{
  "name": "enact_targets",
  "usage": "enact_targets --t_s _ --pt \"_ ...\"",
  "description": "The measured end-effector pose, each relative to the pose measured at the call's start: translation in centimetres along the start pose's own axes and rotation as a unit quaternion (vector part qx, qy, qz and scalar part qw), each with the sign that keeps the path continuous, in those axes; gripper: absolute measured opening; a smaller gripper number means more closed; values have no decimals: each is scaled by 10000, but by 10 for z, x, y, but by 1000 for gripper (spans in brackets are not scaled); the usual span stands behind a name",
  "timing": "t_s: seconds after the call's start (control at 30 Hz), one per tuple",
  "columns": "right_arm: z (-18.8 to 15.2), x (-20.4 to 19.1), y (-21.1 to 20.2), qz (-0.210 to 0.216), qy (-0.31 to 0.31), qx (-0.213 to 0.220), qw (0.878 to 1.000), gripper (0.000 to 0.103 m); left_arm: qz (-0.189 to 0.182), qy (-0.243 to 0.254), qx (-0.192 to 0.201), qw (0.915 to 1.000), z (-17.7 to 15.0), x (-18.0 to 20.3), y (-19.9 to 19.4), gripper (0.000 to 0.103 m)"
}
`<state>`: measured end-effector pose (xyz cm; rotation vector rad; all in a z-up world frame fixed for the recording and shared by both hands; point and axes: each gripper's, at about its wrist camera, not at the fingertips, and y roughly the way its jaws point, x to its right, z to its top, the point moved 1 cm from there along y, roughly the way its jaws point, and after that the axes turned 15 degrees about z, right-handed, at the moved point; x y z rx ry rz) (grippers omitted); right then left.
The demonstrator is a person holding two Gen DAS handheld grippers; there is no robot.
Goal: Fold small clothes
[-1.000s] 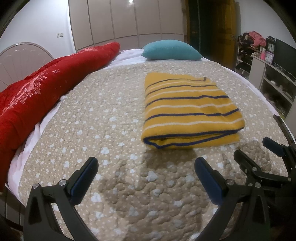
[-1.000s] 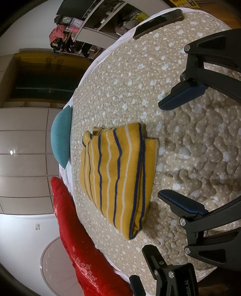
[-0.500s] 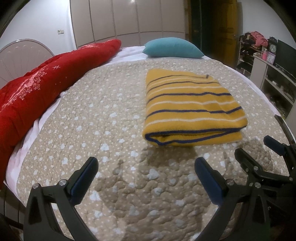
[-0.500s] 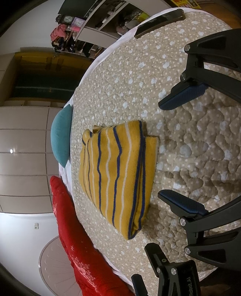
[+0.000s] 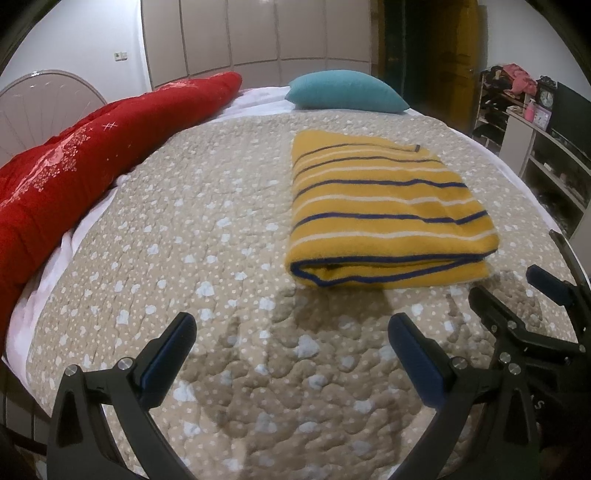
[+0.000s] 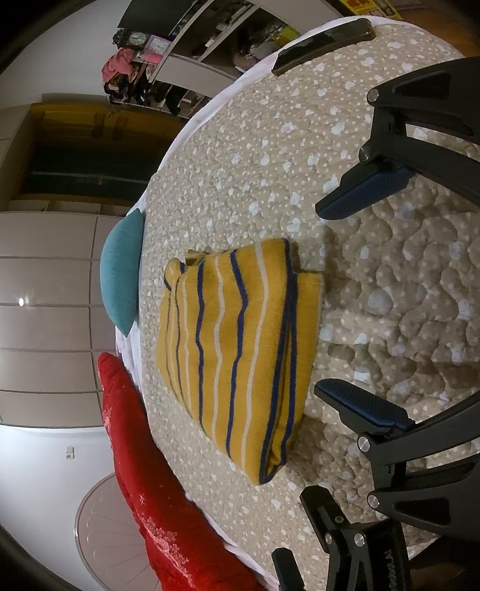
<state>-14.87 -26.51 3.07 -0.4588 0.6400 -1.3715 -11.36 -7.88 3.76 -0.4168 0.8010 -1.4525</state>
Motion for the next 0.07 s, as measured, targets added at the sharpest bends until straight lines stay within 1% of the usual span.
enact_targets --t_s 0.07 --pt "0 1 2 15 9 -24 10000 91 6 10 -17 10000 0 0 3 103"
